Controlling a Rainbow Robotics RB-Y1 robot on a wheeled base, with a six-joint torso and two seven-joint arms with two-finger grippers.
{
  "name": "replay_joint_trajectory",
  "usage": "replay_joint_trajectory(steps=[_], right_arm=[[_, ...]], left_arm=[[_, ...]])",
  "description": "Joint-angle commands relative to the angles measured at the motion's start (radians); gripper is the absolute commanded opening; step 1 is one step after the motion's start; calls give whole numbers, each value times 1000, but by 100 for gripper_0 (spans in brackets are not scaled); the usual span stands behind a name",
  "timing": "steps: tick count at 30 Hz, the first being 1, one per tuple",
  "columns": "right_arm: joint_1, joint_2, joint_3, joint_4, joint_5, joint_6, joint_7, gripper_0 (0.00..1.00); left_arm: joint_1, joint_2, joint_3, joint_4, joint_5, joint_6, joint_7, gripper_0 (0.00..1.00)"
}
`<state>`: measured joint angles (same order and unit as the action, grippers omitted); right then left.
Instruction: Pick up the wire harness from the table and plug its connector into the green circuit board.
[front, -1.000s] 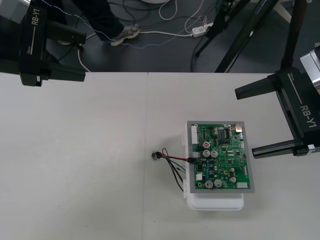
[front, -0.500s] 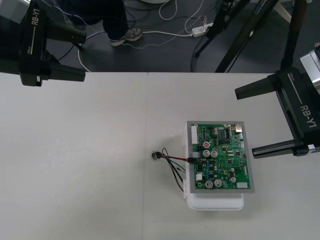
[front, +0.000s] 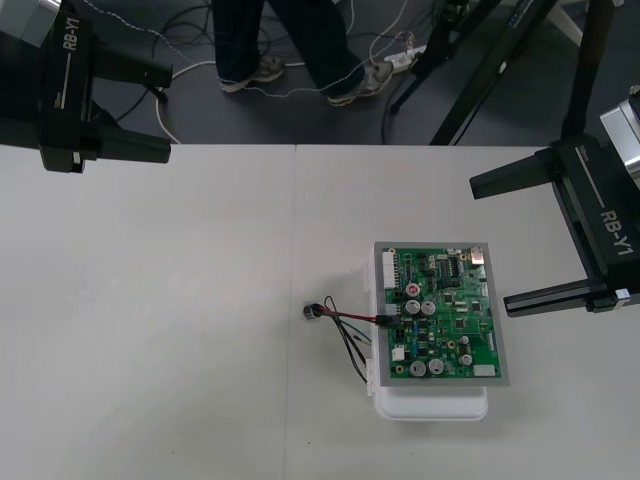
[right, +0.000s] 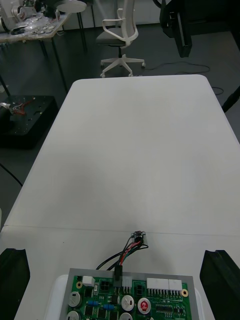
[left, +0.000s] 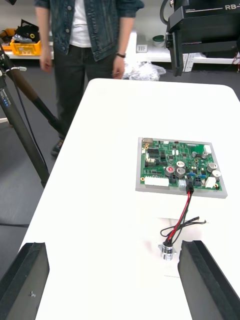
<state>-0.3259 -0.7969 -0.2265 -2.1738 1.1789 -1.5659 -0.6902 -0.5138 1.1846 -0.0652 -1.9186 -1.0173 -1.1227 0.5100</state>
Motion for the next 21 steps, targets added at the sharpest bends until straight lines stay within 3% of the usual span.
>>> replay_joint_trajectory(steps=[1,21], right_arm=[[10,-35,-30,-21,5,-5,51,100],[10,-35,-30,-21,5,-5,51,100]], left_arm=[[-40,-10,-8,-17,5,-20,62,76],[-40,-10,-8,-17,5,-20,62,77]])
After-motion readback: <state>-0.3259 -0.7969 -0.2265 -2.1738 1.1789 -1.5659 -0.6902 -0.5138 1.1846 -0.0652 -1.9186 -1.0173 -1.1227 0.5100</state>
